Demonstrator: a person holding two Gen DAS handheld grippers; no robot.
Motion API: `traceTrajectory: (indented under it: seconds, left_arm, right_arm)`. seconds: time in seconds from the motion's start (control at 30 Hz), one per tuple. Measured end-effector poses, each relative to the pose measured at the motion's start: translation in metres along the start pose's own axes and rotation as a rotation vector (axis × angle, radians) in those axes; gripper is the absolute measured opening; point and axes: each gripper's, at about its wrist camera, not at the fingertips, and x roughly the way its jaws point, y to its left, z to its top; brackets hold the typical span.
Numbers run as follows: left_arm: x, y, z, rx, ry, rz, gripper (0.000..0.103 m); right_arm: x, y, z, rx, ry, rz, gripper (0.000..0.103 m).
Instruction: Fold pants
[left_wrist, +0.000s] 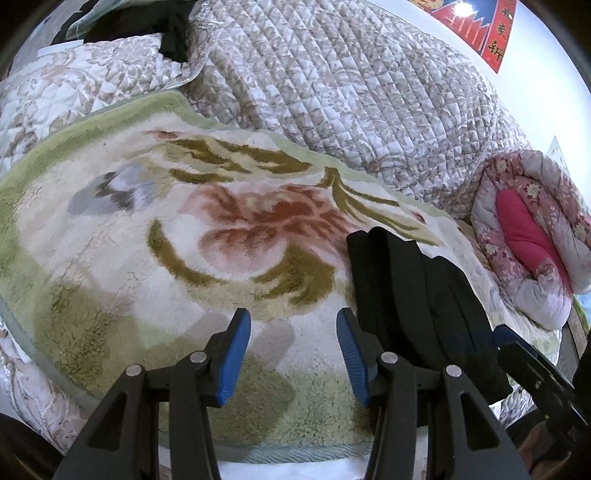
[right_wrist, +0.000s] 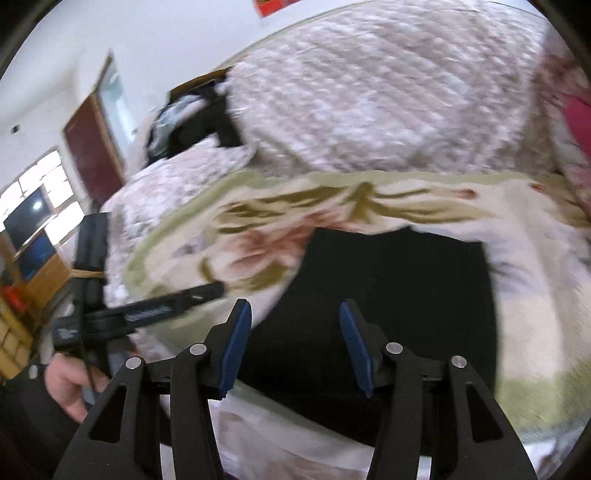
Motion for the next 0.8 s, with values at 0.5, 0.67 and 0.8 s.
traceTrajectory:
  seconds: [0.5,0.67,0.8]
  left_arm:
    - [0.006,-0.074,0.026,0.187,-0.012,-0.114,0.051]
    - [0.034,-0.121,0.048,0.288,0.019,-0.196,0.051]
    - [0.075,-0.131,0.050,0.338,0.089,-0.160,0.051]
  right_arm:
    - [0.007,-0.083,0.035,0.096,0.092,-0.087,0.025]
    - [0.039,-0.112,0.059,0.067,0.159,-0.091,0.025]
    - [0.068,-0.119,0.062,0.039,0.194,-0.091,0.025]
